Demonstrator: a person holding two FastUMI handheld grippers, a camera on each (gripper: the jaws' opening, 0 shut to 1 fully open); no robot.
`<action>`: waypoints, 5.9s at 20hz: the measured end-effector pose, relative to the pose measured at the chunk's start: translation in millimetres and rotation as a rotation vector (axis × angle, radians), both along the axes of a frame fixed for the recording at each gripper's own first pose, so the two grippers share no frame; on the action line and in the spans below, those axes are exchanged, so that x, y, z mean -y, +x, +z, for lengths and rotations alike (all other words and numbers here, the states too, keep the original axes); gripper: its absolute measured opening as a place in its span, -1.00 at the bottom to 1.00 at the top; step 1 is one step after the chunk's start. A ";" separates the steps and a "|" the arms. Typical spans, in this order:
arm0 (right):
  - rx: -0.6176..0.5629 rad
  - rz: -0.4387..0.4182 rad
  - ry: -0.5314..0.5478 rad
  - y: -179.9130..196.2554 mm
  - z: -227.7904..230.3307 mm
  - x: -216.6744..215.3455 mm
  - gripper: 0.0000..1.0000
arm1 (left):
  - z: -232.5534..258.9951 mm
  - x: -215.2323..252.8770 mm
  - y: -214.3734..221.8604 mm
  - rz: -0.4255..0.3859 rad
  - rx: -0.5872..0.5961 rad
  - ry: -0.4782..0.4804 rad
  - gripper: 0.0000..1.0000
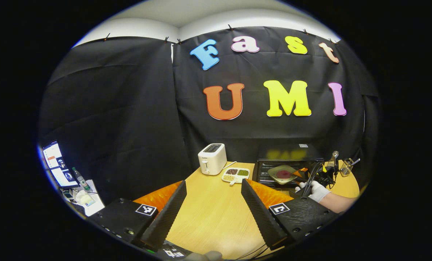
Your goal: Open the electric oven with the left hand, put the food in, and close the electric oven.
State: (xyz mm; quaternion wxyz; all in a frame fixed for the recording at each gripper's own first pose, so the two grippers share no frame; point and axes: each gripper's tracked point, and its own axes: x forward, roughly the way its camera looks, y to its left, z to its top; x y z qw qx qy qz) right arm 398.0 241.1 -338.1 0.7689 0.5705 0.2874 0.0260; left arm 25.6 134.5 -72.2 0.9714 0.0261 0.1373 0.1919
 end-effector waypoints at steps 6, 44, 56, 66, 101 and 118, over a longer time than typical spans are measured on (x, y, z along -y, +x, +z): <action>0.083 0.070 -0.169 -36.0 40.5 29.3 0.69 | -0.4 16.7 5.4 -0.068 0.030 -0.011 0.94; 0.231 0.140 -1.252 -287.2 182.9 341.1 0.93 | -323.5 196.3 132.7 -0.455 -0.357 -0.142 0.94; 0.199 0.106 -1.203 -285.2 173.6 336.8 0.94 | -313.5 189.8 147.9 -0.449 -0.349 -0.129 0.94; 0.186 0.062 -1.142 -287.2 162.9 326.1 1.00 | -252.0 188.2 185.5 -0.508 -0.270 -0.067 0.94; 0.265 -0.008 -1.167 -332.0 222.3 301.1 0.93 | -63.6 189.8 125.7 -0.593 0.078 -0.046 0.93; 0.491 0.036 -1.123 -420.6 265.3 327.0 0.93 | 62.4 140.3 -60.7 -0.291 0.255 -0.050 0.94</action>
